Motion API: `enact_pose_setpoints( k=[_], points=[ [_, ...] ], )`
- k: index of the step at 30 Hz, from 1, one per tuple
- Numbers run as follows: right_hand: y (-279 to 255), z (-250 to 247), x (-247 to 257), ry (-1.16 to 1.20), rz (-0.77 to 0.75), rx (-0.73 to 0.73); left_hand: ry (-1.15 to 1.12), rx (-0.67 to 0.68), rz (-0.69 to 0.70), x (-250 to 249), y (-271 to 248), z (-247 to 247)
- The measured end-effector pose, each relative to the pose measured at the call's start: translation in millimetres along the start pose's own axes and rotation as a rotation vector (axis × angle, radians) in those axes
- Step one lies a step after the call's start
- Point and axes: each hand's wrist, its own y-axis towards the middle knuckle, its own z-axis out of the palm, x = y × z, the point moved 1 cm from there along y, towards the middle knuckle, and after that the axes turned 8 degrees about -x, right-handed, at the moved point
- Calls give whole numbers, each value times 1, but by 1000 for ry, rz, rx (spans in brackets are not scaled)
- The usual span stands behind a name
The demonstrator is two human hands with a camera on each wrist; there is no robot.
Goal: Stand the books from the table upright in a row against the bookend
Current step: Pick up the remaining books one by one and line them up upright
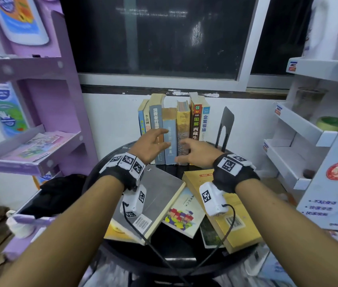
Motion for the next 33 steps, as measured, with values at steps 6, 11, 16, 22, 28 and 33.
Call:
enact_pose_setpoints(
  k=[6,11,16,22,28,33],
  points=[
    [-2,33,7,12,37,101,23,56,-110,26,-30,-4],
    [-4,51,12,-27,56,156,-10,165,-195,47,-51,-5],
    [-3,64,17,-70,71,206,91,233,-282,55,-55,-7],
    [-3,71,21,-93,83,242,170,387,-412,63,-59,-4],
    [-3,75,23,-199,89,259,279,457,-463,62,-59,-3],
    [-1,80,21,-200,104,207,273,453,-462,59,-59,-4]
  ],
)
